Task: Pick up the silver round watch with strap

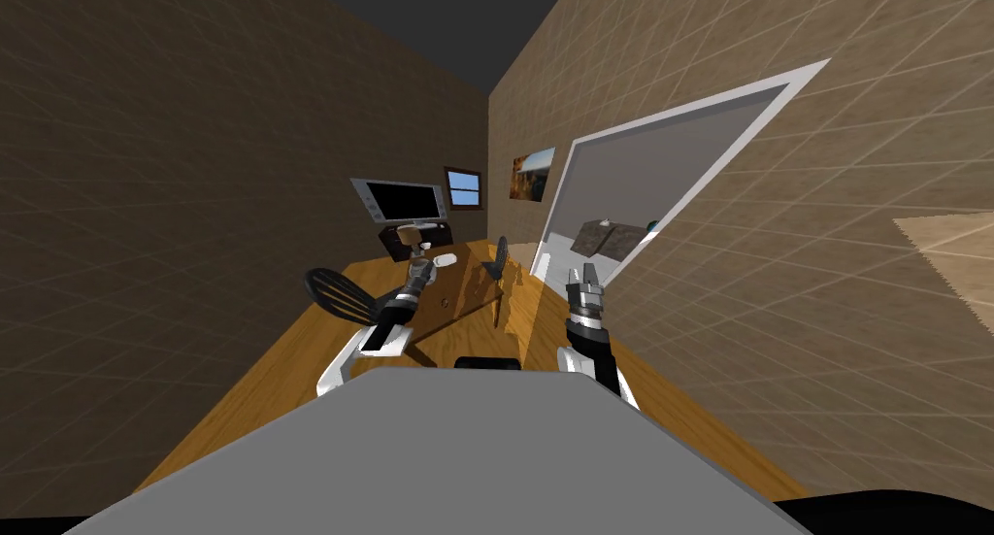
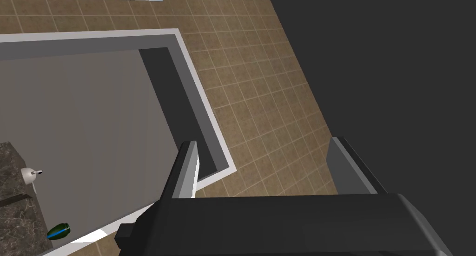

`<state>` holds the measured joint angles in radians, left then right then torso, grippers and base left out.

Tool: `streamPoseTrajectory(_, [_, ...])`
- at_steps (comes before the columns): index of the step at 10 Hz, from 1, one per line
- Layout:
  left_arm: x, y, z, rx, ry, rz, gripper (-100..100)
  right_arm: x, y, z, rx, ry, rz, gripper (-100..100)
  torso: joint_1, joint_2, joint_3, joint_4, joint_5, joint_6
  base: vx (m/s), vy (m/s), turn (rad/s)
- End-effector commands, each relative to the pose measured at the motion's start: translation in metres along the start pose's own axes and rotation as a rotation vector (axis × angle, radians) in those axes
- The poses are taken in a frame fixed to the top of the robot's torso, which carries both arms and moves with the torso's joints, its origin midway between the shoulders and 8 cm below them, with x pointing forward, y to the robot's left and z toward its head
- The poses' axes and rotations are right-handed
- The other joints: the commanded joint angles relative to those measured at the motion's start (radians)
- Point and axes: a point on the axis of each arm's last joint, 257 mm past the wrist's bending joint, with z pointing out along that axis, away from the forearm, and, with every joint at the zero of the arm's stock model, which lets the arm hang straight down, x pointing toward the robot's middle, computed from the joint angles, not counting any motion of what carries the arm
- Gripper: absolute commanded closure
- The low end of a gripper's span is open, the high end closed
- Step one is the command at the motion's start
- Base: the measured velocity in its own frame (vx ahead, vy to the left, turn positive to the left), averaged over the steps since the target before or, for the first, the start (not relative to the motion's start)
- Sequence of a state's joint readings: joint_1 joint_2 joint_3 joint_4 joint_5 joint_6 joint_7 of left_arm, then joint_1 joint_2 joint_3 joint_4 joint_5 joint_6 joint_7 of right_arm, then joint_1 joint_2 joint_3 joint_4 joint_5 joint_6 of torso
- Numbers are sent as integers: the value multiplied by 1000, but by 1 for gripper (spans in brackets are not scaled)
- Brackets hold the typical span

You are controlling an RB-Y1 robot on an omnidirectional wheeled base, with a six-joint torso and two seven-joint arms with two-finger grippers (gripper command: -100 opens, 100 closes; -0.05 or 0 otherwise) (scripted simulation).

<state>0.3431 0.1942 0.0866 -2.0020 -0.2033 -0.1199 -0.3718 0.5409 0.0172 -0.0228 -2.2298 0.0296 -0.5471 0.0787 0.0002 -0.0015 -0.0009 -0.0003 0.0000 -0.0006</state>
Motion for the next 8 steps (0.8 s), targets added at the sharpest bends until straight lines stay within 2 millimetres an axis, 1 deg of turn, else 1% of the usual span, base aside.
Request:
streamPoseTrajectory(1, [10, 21, -1, -56, 32, 28, -100, 0, 0, 0, 0, 0, 0, 0, 0, 0, 0, 0, 0, 0, 16, 2, -93])
streamPoseTrajectory(3, [28, 61, -6, -153, 89, 69, -100, 0, 0, 0, 0, 0, 0, 0, 0, -1, -1, 0, 0, 1, 41, 0, -189])
streamPoseTrajectory(4, [30, 64, -7, -159, 93, 69, -100, 0, 0, 0, 0, 0, 0, 0, 0, -2, -1, 0, 0, 0, 31, -1, -48])
streamPoseTrajectory(5, [40, 86, -13, -213, 125, 85, -100, 0, 0, 0, 0, 0, 0, 0, 0, -1, -1, 0, 0, 0, 26, -8, -116])
streamPoseTrajectory(6, [46, 105, -19, -259, 152, 100, -100, 0, 0, 0, 0, 0, 0, 0, -1, -1, -1, 0, 0, 0, 40, -10, -185])
streamPoseTrajectory(7, [49, 110, -21, -269, 159, 100, -100, 0, 0, 0, 0, 0, 0, 0, -1, -2, -1, 0, 0, 0, 33, -7, -55])
streamPoseTrajectory(8, [56, 128, -28, -317, 186, 113, -100, 0, 0, 0, 0, 0, 0, 0, -1, -1, -1, 0, 0, 0, 34, -13, -106])
